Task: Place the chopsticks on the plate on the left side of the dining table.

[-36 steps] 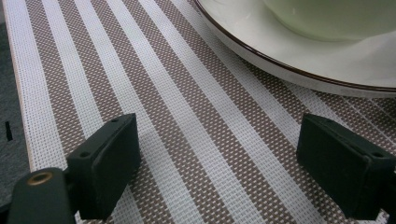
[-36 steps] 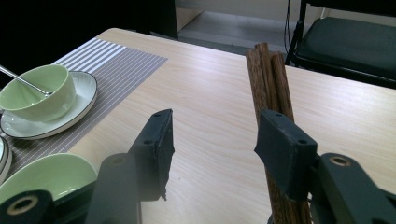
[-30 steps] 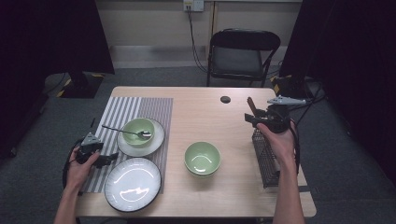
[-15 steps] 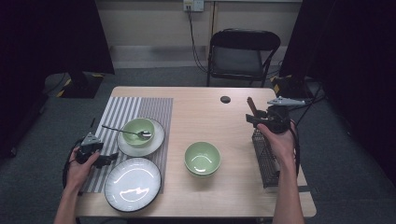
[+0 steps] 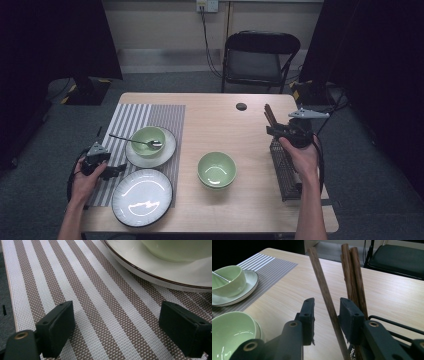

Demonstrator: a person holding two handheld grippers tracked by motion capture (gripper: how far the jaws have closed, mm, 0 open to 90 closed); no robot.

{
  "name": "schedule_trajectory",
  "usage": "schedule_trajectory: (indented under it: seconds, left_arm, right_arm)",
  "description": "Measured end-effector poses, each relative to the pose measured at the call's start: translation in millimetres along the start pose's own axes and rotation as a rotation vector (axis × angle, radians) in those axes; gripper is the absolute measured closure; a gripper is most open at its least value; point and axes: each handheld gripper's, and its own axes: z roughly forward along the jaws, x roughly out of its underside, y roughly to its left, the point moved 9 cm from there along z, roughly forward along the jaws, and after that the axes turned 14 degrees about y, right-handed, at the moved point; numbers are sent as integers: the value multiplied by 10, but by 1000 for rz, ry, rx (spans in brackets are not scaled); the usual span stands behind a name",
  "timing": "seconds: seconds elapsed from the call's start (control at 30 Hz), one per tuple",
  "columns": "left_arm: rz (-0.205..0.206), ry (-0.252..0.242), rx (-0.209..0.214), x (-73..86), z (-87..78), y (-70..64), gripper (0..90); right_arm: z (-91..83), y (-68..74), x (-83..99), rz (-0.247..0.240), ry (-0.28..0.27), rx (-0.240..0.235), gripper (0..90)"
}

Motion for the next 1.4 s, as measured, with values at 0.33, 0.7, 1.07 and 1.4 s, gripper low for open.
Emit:
schedule_trajectory:
  seconds: [0.33, 0.7, 1.07, 1.4]
  left_arm:
    - [0, 0, 1, 0, 0, 0, 128]
    - [0, 0, 0, 0, 0, 0, 128]
    - [0, 0, 0, 0, 0, 0, 128]
    - [0, 0, 0, 0, 0, 0, 129]
  right_arm:
    - [68, 1, 27, -8, 26, 5, 711]
    - [17, -46, 172, 0, 72, 30, 770]
    - [-165, -89, 25, 19, -38, 30, 793]
    - [-221, -119, -39, 26, -72, 36, 820]
